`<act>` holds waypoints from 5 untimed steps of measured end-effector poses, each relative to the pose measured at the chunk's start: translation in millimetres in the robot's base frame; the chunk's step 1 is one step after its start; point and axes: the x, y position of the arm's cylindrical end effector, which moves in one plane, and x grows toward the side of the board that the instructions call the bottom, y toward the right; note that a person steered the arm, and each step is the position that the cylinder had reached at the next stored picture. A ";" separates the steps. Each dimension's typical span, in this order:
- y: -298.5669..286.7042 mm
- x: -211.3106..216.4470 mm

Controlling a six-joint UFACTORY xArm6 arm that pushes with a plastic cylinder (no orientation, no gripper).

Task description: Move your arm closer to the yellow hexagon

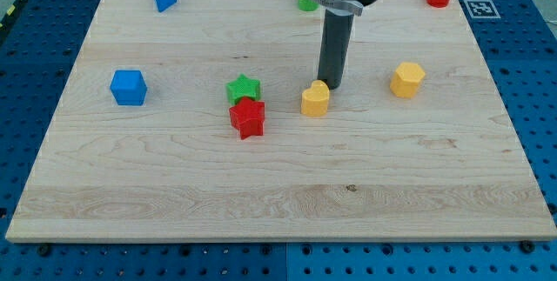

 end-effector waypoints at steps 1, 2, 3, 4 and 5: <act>13.0 0.0; 29.8 0.0; 44.9 -8.1; 54.4 -17.1; 64.1 -17.1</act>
